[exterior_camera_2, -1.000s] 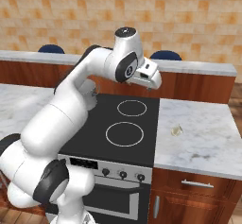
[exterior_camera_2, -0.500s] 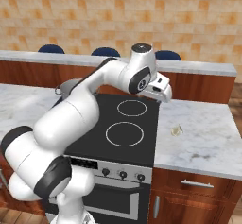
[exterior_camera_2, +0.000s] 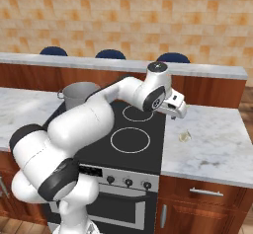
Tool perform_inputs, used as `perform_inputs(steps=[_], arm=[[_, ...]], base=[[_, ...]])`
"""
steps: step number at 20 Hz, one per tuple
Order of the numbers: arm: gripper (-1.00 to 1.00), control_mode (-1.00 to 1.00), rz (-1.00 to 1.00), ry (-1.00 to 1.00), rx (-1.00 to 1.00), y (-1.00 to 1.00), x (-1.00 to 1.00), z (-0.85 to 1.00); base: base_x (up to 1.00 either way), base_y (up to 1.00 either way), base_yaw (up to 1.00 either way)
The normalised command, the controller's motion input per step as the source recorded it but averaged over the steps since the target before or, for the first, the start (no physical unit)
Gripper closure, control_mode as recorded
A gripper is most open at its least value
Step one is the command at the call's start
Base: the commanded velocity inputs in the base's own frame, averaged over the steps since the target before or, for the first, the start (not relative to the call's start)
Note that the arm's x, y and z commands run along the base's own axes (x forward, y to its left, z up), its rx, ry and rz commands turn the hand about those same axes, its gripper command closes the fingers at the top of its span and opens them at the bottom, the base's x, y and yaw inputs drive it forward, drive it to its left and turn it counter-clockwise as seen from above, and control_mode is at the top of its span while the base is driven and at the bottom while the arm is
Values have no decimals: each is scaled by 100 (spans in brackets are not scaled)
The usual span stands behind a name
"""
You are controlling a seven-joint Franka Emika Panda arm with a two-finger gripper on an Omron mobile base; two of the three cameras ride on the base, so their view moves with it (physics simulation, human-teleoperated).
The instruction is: Turn on the burner for the pot on the stove. Wait thirty seconds for the pot to heat up. Then add the garlic to the pot.
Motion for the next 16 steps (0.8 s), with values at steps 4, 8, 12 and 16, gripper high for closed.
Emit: perform_inputs(steps=[4,8,12,16], arm=[[-100,-100,0,0,0,-29,22,-48],[-100,-100,0,0,0,-23,22,-35],[-100,-100,0,1,0,-21,28,-30],[-100,-100,0,1,0,-20,26,-32]], base=[[0,0,0],[0,0,0],[0,0,0],[0,0,0]])
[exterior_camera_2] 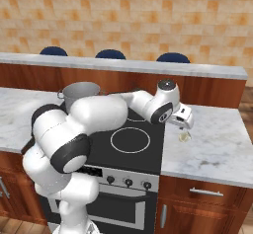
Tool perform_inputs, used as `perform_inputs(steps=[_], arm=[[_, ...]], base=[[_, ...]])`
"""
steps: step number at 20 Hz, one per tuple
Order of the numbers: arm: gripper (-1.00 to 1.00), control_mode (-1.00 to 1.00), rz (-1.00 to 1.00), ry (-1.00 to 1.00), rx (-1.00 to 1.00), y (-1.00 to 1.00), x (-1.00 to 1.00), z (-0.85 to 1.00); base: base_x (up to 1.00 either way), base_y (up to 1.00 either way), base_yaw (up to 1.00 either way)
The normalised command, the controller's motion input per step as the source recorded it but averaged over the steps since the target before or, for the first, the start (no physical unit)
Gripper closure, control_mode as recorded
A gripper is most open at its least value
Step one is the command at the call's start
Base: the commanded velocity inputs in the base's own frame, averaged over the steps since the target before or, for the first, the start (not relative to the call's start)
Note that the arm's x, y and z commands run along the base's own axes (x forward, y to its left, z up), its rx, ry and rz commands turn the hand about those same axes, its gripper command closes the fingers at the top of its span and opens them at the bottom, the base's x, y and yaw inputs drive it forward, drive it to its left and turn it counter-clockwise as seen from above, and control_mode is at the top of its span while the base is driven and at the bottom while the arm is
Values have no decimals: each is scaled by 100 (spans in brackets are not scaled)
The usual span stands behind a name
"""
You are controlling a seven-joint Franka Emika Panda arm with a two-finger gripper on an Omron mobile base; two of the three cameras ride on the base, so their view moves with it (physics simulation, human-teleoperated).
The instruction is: Turn on the burner for the pot on the stove. Wait thirty seconds for the pot to heat up. Then add the garlic to the pot.
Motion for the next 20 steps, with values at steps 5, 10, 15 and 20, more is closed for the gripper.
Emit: perform_inputs(steps=[5,10,15,20], arm=[[-100,-100,0,1,0,-20,25,-33],[-100,-100,0,2,-1,-11,33,-26],[-100,-100,0,2,0,-22,29,-23],[-100,-100,0,0,0,-24,6,-30]], base=[[0,0,0],[0,0,0],[0,0,0],[0,0,0]])
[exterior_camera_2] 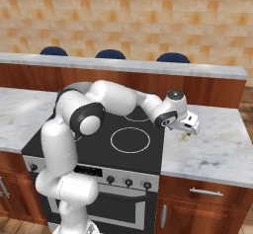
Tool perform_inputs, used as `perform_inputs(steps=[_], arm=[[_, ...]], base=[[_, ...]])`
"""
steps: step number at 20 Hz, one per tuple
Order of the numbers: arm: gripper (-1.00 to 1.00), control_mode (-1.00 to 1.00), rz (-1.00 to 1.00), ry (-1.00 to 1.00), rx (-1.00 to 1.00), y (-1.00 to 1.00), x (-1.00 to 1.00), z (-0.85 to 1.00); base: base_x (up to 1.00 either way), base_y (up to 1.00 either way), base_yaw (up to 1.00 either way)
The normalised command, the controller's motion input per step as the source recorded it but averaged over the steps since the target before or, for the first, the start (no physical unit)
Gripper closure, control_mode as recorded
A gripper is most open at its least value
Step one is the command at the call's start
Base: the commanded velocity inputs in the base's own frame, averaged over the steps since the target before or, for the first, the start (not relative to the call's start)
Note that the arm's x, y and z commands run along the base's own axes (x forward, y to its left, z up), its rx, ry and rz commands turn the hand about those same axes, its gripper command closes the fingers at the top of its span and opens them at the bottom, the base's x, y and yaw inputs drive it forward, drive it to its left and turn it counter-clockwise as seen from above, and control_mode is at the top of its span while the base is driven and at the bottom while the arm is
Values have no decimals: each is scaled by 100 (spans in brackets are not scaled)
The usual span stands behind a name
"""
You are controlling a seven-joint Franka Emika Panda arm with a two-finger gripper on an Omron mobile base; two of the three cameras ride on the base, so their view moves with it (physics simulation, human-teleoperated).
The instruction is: Turn on the burner for the pot on the stove. Wait thirty seconds for the pot to heat up. Then add the garlic to the pot.
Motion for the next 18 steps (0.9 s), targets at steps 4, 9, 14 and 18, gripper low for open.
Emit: perform_inputs(steps=[4,9,14,18], arm=[[-100,-100,0,0,0,-5,2,-26],[-100,-100,0,1,0,0,24,-13],[-100,-100,0,3,0,0,27,-19],[-100,-100,0,4,0,-3,16,-24]], base=[[0,0,0],[0,0,0],[0,0,0],[0,0,0]])
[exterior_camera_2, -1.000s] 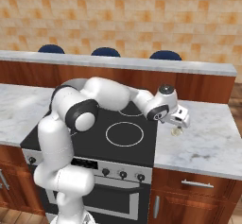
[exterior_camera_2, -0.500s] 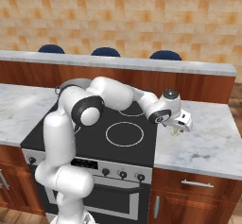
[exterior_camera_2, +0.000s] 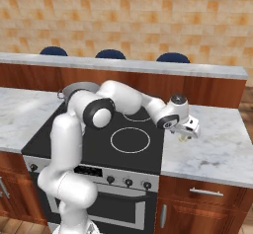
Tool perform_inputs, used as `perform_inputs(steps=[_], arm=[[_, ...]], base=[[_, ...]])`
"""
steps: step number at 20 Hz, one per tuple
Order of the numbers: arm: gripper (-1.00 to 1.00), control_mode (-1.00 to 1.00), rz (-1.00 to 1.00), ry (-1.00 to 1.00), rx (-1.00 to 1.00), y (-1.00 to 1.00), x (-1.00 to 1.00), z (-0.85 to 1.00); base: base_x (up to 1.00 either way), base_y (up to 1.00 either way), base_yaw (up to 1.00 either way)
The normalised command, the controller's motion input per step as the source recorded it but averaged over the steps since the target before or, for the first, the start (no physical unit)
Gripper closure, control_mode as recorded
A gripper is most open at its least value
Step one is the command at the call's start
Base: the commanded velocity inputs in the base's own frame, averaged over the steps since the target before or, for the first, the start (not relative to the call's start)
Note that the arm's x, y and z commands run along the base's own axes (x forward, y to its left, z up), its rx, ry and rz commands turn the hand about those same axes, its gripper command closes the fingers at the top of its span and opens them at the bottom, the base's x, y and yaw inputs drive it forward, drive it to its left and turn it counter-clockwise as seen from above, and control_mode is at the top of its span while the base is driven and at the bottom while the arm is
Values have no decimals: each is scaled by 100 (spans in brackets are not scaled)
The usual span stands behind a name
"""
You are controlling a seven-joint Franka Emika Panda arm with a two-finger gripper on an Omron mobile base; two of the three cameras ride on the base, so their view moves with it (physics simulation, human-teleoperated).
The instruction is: Turn on the burner for the pot on the stove. Wait thirty seconds for the pot to heat up. Then add the garlic to the pot.
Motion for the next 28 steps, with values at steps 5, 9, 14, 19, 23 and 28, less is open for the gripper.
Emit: perform_inputs(steps=[5,9,14,19,23,28], arm=[[-100,-100,0,2,0,-8,17,-14],[-100,-100,0,2,0,-12,22,-12],[-100,-100,-2,2,0,-23,16,-17],[-100,-100,-1,1,0,-12,4,-17],[-100,-100,0,0,0,0,0,-1],[-100,-100,0,0,0,0,0,0]], base=[[0,0,0],[0,0,0],[0,0,0],[0,0,0],[0,0,0],[0,0,0]])
